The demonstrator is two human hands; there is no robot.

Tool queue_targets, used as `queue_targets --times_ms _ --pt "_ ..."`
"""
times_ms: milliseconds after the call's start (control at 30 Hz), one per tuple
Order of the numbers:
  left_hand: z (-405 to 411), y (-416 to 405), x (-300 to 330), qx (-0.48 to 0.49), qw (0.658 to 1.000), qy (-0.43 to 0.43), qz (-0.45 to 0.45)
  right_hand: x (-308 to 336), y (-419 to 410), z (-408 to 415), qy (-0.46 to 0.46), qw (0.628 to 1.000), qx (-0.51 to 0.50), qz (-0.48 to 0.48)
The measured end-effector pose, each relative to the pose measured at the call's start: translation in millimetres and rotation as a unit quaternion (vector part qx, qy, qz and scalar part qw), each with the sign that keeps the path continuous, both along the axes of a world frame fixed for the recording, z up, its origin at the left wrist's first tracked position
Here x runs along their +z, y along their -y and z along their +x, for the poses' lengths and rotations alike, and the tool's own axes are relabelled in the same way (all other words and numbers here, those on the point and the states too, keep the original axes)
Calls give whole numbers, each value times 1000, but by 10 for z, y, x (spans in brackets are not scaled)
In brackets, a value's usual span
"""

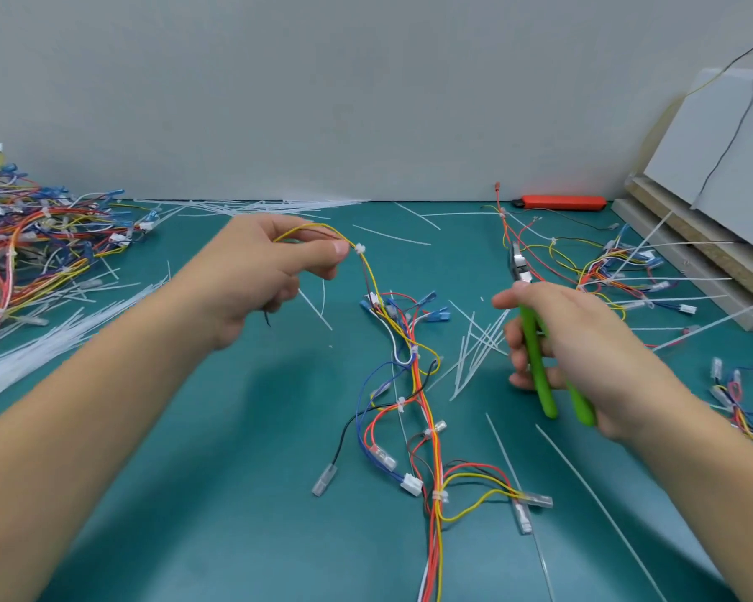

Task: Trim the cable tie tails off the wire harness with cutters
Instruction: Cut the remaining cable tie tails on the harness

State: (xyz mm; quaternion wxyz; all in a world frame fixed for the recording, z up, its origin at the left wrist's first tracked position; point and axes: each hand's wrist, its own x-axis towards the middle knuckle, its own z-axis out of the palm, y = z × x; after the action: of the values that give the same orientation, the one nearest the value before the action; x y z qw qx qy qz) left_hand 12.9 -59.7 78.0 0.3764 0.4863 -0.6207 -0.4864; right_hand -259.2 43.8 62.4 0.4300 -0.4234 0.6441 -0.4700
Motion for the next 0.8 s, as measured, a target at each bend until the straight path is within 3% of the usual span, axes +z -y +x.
queue_targets --times_ms 100,200,300,400,567,800 --pt "184 122 62 11 998 62 -20 57 -3 -58 12 999 -22 33" --pt "367 212 64 4 984 177 -30 93 -26 -136 -16 997 -12 79" --pt "525 251 46 -28 945 325 -16 96 -62 -172 -162 978 25 126" --pt "603 235 43 -94 906 413 11 63 -64 -149 -321 939 39 117" --pt "501 125 72 -242 880 401 75 -74 -37 -114 -478 865 51 146" --pt "384 -4 174 -309 905 286 62 -189 -90 -16 -555 817 68 145"
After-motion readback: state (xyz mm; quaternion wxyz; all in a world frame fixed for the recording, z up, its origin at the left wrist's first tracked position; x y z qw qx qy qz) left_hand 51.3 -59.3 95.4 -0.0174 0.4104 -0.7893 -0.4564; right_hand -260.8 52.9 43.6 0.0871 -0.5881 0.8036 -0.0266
